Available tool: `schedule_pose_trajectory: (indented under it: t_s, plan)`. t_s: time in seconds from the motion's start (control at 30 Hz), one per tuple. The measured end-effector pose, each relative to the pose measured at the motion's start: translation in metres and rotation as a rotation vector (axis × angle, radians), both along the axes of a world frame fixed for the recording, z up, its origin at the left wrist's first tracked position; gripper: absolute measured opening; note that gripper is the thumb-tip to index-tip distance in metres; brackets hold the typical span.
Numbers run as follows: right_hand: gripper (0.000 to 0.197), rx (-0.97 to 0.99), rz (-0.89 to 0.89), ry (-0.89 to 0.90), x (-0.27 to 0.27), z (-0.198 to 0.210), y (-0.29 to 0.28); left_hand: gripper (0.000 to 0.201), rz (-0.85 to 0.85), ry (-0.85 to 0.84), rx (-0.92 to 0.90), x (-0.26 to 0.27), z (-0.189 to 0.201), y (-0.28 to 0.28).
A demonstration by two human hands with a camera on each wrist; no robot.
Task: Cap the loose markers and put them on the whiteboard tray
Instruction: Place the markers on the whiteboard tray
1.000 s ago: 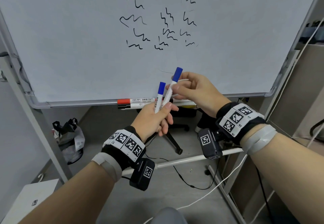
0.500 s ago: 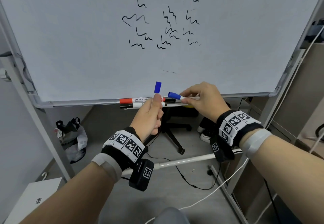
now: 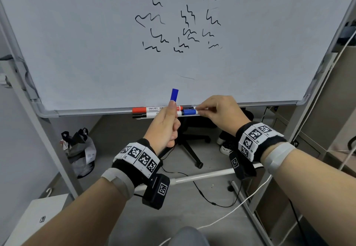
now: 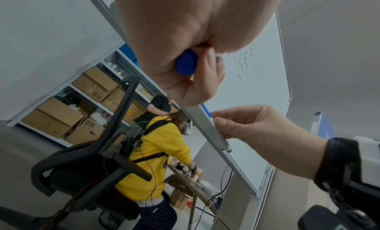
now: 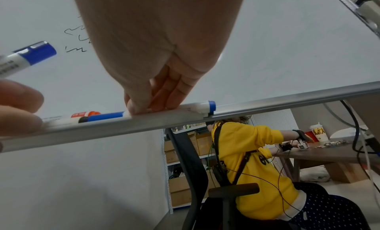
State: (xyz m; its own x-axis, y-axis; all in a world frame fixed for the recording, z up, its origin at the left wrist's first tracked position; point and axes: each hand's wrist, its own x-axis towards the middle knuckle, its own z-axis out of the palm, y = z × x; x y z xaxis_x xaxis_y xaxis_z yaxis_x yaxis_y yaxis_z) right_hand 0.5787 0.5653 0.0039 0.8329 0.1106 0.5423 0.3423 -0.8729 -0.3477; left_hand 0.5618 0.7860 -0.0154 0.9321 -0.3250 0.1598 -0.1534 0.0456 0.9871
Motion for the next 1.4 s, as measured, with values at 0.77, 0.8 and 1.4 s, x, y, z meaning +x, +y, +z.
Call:
schedule_pose_trajectory:
  t_s: [0.77,0.8,1.4]
  plan:
    - [0.028,0.770,0.427,0.127,-0.028,0.046,0.016,0.032,-0.128,-0.048,0.147,-0.004,0.002,-0.020]
    - [0.028,0.755,0.384,0.079,-0.027,0.048,0.014,0.032,-0.127,-0.039,0.180,-0.002,-0.001,-0.020]
    - [0.037,0.124,-0.007,-0.030,0.017,0.001,-0.009,0.026,-0.089,0.028,0.271,0.015,-0.020,-0.010]
